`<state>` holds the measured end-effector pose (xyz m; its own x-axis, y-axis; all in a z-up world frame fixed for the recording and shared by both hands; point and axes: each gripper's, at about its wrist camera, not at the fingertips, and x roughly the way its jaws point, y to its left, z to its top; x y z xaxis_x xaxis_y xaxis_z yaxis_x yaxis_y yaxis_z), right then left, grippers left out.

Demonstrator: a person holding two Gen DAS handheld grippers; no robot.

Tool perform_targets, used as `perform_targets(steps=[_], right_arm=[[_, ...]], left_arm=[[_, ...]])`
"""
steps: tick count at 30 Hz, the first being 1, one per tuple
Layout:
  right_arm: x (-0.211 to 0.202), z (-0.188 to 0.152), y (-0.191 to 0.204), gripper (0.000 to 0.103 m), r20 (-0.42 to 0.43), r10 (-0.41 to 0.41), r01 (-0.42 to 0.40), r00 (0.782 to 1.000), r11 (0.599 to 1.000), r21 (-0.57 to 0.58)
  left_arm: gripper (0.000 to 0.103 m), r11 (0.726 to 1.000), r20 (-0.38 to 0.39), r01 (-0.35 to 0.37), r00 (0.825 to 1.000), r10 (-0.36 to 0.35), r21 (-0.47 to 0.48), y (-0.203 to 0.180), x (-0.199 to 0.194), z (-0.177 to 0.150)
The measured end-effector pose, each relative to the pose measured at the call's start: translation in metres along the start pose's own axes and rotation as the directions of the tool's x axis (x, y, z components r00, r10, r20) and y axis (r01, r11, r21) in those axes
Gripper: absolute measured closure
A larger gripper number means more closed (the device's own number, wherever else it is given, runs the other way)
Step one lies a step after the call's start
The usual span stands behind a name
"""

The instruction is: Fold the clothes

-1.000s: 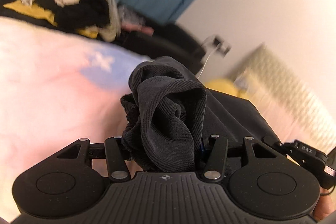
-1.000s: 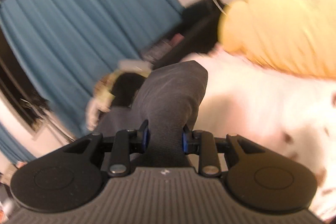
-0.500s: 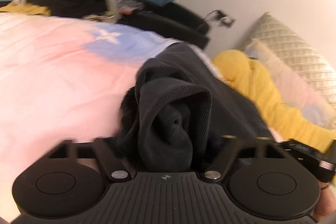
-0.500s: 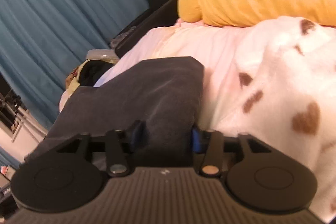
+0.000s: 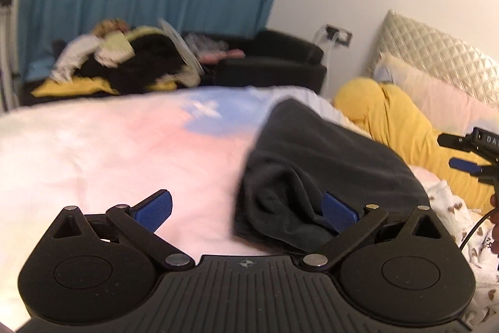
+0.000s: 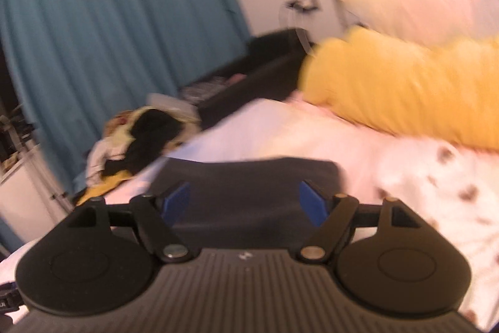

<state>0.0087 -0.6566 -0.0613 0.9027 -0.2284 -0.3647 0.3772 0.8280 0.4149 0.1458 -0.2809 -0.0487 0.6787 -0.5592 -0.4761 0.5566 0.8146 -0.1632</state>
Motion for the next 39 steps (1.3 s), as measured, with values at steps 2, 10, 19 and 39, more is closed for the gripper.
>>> perform_targets(steps=[2, 10, 19, 39], right_arm=[[-0.007, 0.004, 0.034, 0.025, 0.015, 0.057, -0.056, 0.998, 0.997, -0.049], [-0.027, -0.004, 0.180, 0.022, -0.011, 0.297, -0.295, 0.955, 0.942, -0.161], [-0.042, -0.071, 0.319, 0.018, -0.121, 0.503, -0.516, 0.856, 0.816, -0.261], [-0.005, -0.152, 0.369, 0.018, -0.252, 0.484, -0.543, 0.838, 0.788, -0.291]], left_arm=[[0.000, 0.999, 0.034, -0.032, 0.999, 0.031, 0.020, 0.010, -0.026, 0.006], [0.000, 0.986, 0.130, -0.166, 0.978, 0.162, 0.023, 0.070, -0.129, 0.023], [0.000, 0.915, 0.226, -0.398, 0.887, 0.401, -0.064, 0.135, -0.234, -0.003], [0.000, 0.812, 0.071, -0.529, 0.826, 0.559, -0.245, 0.193, -0.231, -0.048]])
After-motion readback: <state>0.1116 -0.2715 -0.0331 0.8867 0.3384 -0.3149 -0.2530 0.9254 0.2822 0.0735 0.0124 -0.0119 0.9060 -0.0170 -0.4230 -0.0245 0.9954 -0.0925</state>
